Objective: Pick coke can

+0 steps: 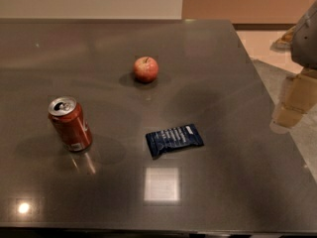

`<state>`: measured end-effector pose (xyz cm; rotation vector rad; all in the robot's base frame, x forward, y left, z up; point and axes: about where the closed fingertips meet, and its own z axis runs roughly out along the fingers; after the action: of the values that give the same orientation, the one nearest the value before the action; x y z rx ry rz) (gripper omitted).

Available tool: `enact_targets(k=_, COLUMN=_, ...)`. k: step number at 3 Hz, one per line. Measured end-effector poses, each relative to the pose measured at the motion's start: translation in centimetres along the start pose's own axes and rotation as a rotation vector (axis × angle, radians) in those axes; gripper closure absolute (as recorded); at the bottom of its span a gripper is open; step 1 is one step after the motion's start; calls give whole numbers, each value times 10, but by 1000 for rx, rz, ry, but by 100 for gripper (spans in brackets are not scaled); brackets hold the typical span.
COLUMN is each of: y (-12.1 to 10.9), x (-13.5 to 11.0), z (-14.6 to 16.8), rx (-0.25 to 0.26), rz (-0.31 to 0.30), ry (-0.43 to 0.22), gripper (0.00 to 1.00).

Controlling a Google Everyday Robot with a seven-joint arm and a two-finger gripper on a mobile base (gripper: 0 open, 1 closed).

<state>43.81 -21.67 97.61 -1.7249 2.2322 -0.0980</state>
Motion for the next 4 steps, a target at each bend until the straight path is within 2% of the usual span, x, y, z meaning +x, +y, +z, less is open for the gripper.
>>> enact_targets(k=1, y=0, x=0, z=0, rx=0, rz=0, ry=0, gripper=0)
enact_targets(k=3, y=-3, x=-18, z=-2, rx=18, rz=-32, ry=-17, gripper=0)
enact_targets(k=4, y=-9, x=-54, z=3, rx=6, rz=-84, ry=-53, gripper=0)
